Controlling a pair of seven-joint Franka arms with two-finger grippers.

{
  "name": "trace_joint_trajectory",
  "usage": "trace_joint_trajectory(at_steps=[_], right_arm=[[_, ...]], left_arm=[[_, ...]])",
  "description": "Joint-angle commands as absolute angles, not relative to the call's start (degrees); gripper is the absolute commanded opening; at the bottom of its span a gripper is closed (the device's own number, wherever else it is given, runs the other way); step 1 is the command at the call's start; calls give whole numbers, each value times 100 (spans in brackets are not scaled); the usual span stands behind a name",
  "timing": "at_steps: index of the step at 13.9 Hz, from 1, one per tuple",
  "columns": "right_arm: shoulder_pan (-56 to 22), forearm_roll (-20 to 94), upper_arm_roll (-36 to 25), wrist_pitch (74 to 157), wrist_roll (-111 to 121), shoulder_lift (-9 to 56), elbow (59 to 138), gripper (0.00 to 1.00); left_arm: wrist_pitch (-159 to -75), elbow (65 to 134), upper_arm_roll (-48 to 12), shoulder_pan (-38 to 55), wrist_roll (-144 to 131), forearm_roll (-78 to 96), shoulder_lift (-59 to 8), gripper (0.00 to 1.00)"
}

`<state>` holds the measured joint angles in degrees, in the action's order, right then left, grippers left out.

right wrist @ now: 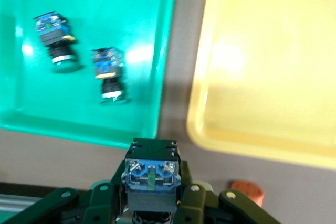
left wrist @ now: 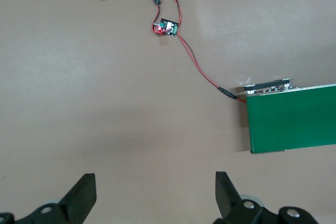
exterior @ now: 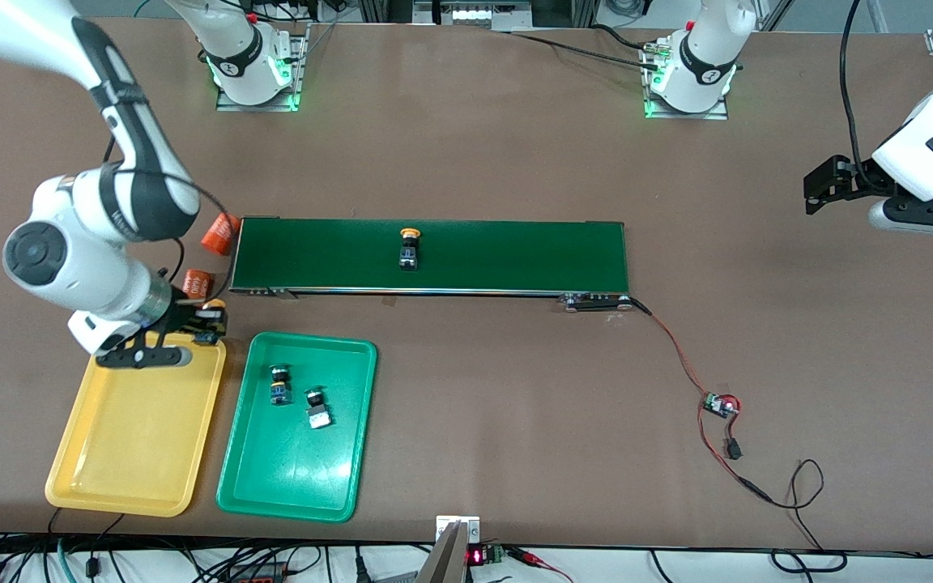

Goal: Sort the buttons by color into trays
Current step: 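Lower the button into the yellow tray and open the right gripper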

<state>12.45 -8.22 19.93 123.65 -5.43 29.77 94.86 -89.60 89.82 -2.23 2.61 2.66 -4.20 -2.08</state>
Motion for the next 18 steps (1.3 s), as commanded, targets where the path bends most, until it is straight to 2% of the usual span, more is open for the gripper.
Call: trace_joint_trajectory(at_steps=[1,5,10,11,14,16,18], right_arm=[[1467,-940,2005,12348,173,3628,8677,15],[1538,-1397,1539,13533,887,4244,8464,15],[1766,-1678,1538,14149,940,4701,8385,18],[1793,-1696,1529,14237,940,4754,8385,26],[1898,-1618,1529,14247,818,4834,8411,90],[1898,-1600,1529,14247,835,4825,8420,98],[1899,-1416,1529,14169,861,4755,8446,98]], left_arm=[[-8921,8930,-220,264,325,-571,-220,100],[-8921,8930,-211,246,325,-571,-220,100],[-8912,8938,-211,246,325,-571,-220,100],[-8912,8938,-211,229,325,-571,-220,100],[-8903,8938,-211,237,325,-571,-220,100],[-8912,8930,-211,229,325,-571,-220,100],[-8903,8938,-211,229,325,-571,-220,100]])
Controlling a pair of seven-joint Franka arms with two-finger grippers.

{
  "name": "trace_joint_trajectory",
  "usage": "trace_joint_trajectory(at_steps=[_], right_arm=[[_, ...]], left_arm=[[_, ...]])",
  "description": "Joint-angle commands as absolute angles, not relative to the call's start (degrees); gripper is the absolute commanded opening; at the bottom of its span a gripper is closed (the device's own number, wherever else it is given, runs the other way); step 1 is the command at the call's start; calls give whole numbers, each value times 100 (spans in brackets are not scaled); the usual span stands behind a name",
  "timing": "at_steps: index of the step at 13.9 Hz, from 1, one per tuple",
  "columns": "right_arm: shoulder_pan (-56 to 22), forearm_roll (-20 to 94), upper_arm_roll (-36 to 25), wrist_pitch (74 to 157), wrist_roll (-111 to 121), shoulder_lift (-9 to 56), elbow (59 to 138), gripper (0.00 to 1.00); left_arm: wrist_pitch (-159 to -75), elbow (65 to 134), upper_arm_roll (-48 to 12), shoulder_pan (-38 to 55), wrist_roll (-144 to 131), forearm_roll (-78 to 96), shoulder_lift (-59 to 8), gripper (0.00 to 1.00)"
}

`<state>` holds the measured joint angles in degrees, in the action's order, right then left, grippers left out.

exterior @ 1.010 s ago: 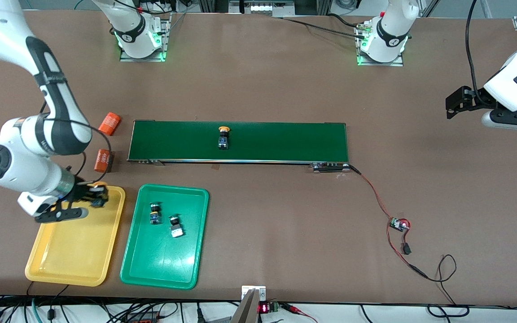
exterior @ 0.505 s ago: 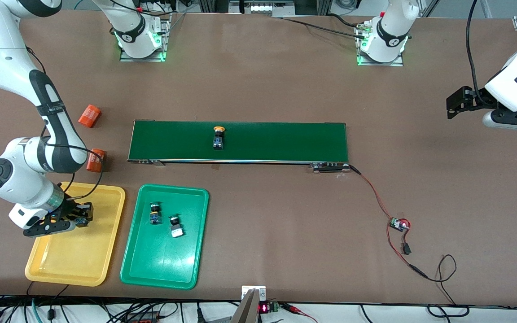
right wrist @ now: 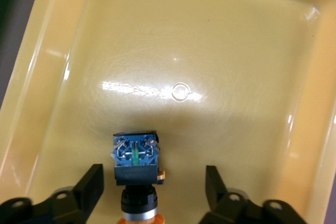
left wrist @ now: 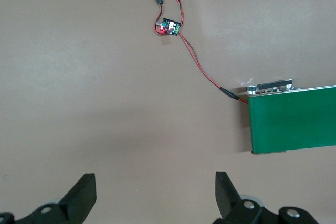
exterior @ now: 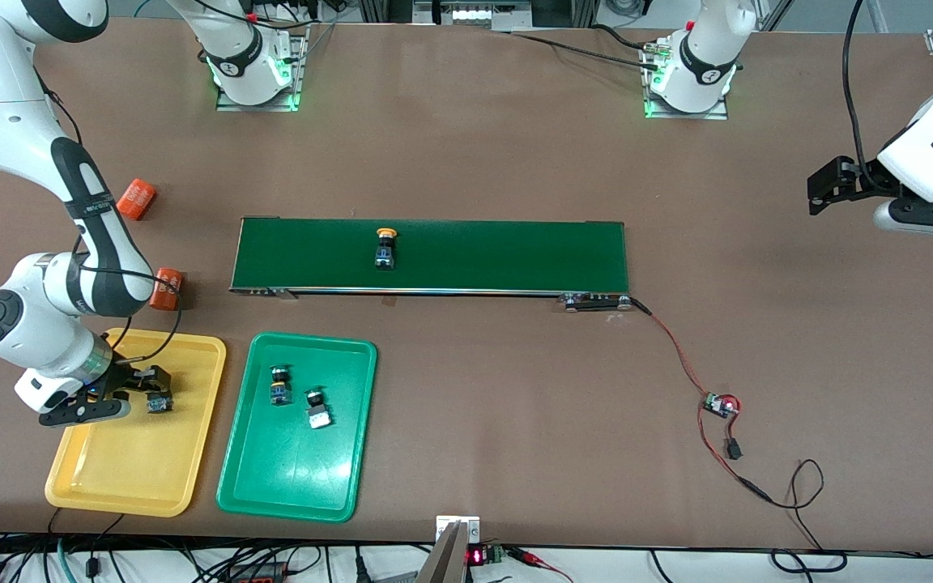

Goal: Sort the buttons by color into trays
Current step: 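Lower the button into the yellow tray and open the right gripper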

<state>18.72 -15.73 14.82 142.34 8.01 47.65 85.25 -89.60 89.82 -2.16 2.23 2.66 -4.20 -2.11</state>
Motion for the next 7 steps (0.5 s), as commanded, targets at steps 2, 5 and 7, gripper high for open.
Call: trace_joint_trajectory(at_steps=[2,5,7], right_arm=[[1855,-1170,1538,13836,861,4493,8586,100],[1671,-643,1538,12967,687,3825,8754,100],[1548,-536,1547,12439,371,3351,9015,100]], left_arm=[[-8903,8930,-211,229,325,-571,-220,100],[-8903,8930,-211,237,325,-571,-220,100],[-8903,8930,-211,237,325,-571,-220,100]])
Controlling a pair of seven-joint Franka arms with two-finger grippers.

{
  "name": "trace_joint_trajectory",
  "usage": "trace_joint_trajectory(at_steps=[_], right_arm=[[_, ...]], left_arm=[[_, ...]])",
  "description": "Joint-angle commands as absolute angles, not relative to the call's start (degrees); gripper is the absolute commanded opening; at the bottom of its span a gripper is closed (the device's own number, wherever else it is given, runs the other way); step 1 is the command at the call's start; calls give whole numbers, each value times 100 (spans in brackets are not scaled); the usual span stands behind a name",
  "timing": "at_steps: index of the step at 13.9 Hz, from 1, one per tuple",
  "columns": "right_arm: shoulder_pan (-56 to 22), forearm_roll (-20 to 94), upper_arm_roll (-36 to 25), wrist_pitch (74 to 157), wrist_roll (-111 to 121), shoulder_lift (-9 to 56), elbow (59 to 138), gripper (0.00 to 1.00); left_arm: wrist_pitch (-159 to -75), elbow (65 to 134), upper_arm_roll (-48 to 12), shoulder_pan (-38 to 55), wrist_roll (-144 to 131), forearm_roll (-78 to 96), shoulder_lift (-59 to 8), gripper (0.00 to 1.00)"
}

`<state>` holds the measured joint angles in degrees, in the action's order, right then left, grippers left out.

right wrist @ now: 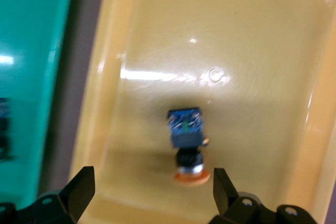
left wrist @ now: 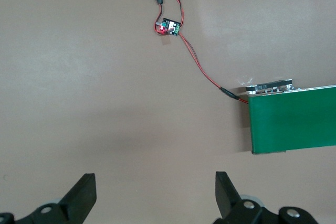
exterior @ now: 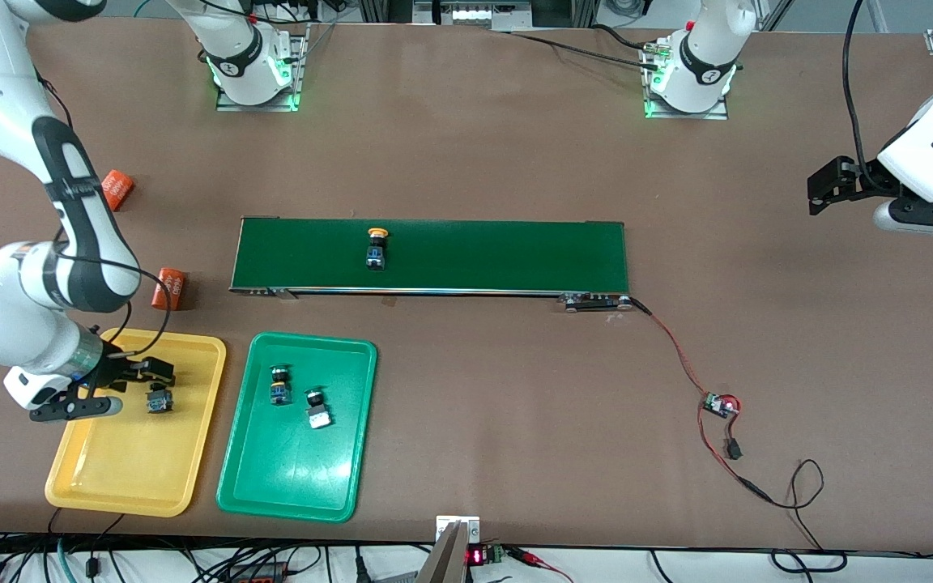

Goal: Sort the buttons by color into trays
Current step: 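Return the right gripper to the belt and grasp the last button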

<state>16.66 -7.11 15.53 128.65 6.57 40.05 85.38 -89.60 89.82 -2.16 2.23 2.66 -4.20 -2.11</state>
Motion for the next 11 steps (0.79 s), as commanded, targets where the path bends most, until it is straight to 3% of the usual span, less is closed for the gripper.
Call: trace_joint_trajectory(at_steps=[1,6,11], right_arm=[[1460,-467,1556,12384,99,3114,9209,100],[775,-431,1661,12437,-1508,1953,10501,100],[659,-431,2494,12602,-2267,1389,11441,100]], left_arm=[[-8903,8930,-211,237,325,-571,-220,100],[-8903,8930,-211,237,325,-571,-220,100],[-8903,8930,-211,237,325,-571,-220,100]])
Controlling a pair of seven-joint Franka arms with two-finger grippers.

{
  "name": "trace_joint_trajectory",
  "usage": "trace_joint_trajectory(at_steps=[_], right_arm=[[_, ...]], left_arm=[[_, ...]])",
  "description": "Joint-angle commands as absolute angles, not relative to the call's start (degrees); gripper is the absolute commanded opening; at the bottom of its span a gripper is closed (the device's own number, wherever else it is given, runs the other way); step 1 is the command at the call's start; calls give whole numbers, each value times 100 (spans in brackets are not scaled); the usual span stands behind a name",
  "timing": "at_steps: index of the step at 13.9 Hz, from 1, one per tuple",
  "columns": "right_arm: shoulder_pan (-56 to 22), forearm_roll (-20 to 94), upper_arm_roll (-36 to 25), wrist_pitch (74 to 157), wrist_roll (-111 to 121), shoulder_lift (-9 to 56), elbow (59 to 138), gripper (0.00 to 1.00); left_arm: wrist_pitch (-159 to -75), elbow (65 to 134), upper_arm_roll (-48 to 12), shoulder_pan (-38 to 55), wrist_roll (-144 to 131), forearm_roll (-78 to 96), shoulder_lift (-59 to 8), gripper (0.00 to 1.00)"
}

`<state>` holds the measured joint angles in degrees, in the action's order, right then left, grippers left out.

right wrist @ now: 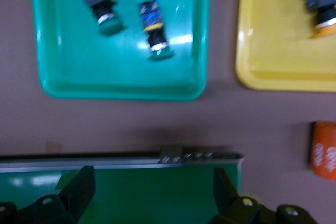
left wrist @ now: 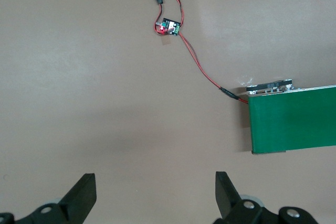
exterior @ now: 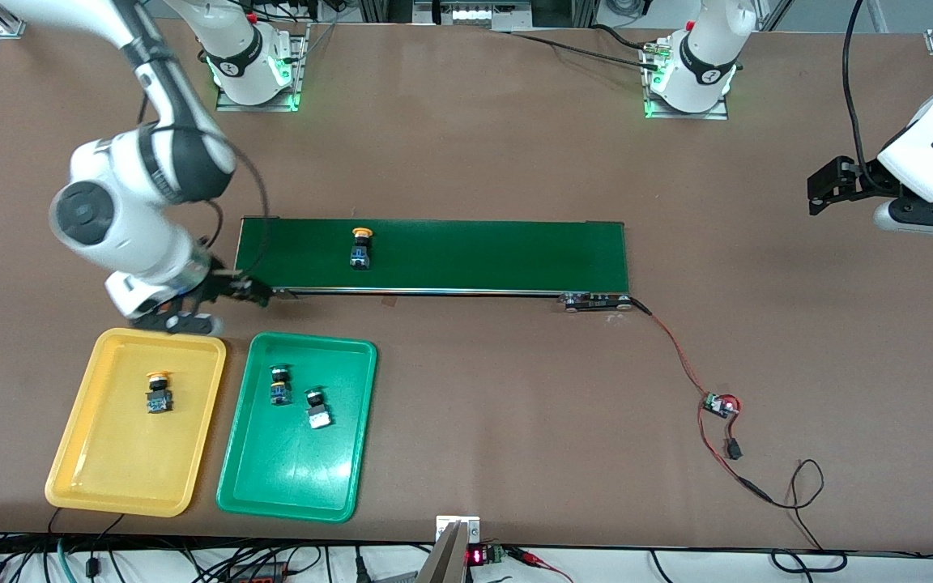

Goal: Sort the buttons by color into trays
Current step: 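Return the right gripper to the belt and grasp the last button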

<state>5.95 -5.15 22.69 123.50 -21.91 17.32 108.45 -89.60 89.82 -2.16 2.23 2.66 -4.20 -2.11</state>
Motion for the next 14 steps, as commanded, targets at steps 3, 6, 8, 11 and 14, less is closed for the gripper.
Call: trace_joint_trajectory(at_steps=[3,6,8,11,14], right_arm=[[650,-422,2882,13365,-2381,1205,12275,100],[432,-439,2936,13764,-2706,1178,12656,100],[308,-457,2936,13764,-2978,1187,12665,100],[255,-457,2936,13772,-3023,1230,12665,100],[246,-475,2927,13877,-3023,1327,12674,100]], left_arm=[[-8895,8930,-211,237,325,-571,-220,100],[-8895,8930,-220,246,316,-571,-220,100],[-8895,8930,-220,246,325,-571,-220,100],[-8895,8930,-220,246,325,-571,-220,100],[-8895,8930,-220,246,325,-571,-220,100]])
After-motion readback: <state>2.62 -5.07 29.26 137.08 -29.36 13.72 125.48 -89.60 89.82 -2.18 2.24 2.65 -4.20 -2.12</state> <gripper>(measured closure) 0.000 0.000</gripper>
